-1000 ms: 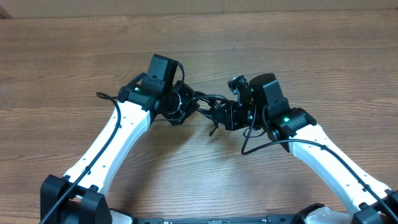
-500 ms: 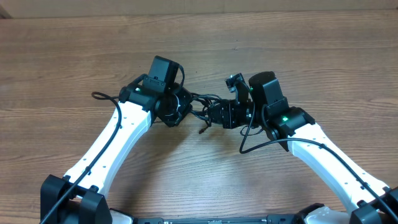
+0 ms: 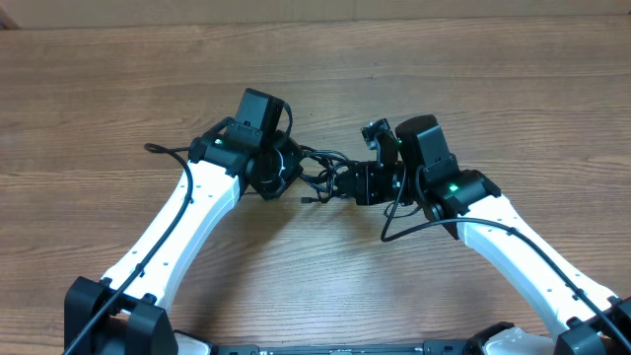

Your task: Untangle cables

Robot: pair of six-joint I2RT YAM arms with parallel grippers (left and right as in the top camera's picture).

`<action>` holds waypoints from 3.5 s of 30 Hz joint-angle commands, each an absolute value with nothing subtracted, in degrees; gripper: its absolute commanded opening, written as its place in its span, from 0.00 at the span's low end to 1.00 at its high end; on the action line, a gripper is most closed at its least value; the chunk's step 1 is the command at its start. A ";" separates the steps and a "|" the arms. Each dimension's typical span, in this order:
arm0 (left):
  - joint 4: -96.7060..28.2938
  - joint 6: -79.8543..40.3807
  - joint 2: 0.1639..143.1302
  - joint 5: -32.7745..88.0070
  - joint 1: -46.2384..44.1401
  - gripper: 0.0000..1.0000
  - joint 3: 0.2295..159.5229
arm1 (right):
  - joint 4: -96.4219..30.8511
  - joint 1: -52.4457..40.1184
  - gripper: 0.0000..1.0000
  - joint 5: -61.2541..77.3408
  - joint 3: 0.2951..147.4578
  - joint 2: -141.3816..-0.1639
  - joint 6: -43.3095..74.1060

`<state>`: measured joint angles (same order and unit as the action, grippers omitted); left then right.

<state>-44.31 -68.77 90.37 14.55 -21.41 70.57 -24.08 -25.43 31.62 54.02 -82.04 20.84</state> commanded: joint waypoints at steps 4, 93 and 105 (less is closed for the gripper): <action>-43.00 -67.64 89.47 16.12 -21.02 0.04 71.94 | -25.98 -24.95 0.04 25.98 55.37 -81.67 20.82; -38.50 -65.36 89.47 28.14 -21.39 0.04 71.94 | -25.78 -25.02 0.26 30.04 55.35 -81.67 14.90; -38.48 -65.34 89.47 27.88 -21.39 0.04 71.94 | -25.78 -25.02 0.04 29.63 55.35 -81.67 14.92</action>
